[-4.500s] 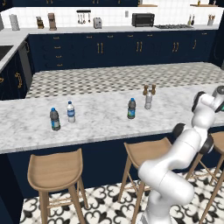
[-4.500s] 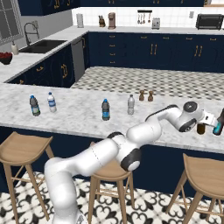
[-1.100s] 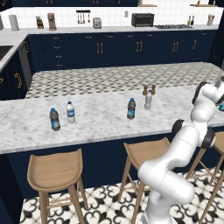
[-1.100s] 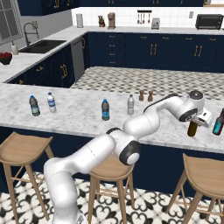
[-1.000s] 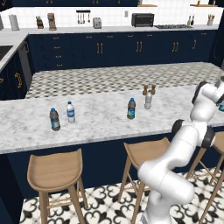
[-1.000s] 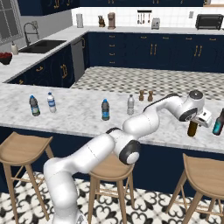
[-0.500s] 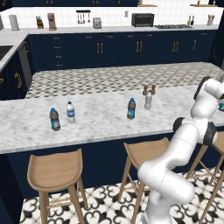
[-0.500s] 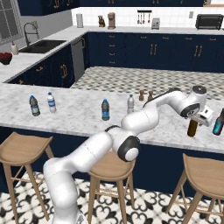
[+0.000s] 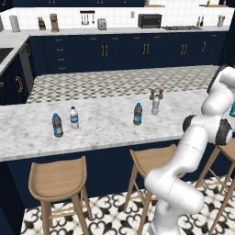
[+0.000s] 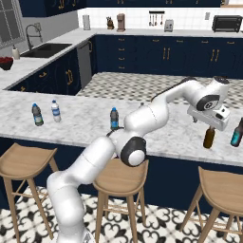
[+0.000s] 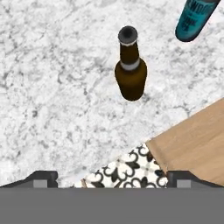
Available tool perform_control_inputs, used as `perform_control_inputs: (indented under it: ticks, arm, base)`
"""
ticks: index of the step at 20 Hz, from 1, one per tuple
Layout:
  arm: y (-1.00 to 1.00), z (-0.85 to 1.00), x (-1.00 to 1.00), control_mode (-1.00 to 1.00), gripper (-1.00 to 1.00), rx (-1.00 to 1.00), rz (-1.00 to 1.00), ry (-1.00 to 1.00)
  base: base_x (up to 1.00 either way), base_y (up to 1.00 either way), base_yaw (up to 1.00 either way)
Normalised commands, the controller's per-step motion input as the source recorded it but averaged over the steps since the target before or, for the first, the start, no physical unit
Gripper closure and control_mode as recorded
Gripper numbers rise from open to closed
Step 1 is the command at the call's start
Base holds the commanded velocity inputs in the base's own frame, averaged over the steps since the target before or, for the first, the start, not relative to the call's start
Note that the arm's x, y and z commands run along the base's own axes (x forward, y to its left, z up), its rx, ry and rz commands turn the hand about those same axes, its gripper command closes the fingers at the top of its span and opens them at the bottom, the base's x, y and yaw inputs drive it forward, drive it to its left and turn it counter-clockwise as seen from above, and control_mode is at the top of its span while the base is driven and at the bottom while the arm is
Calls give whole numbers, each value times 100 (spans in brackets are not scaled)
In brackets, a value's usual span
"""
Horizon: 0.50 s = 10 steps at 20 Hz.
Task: Move the plastic bottles in the middle to the plastics group, and the glass bottles in the middle to the glass group.
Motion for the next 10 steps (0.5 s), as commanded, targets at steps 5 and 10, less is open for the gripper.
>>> perform_control_inputs:
  ticks: [5,10]
  arm:
    - [95,-25,-85,-100,-100,-11,0,-2]
    - [100,-7,-24,-100,-100,-18,0,0]
  base:
    - [0,0,0]
    - [0,0,0]
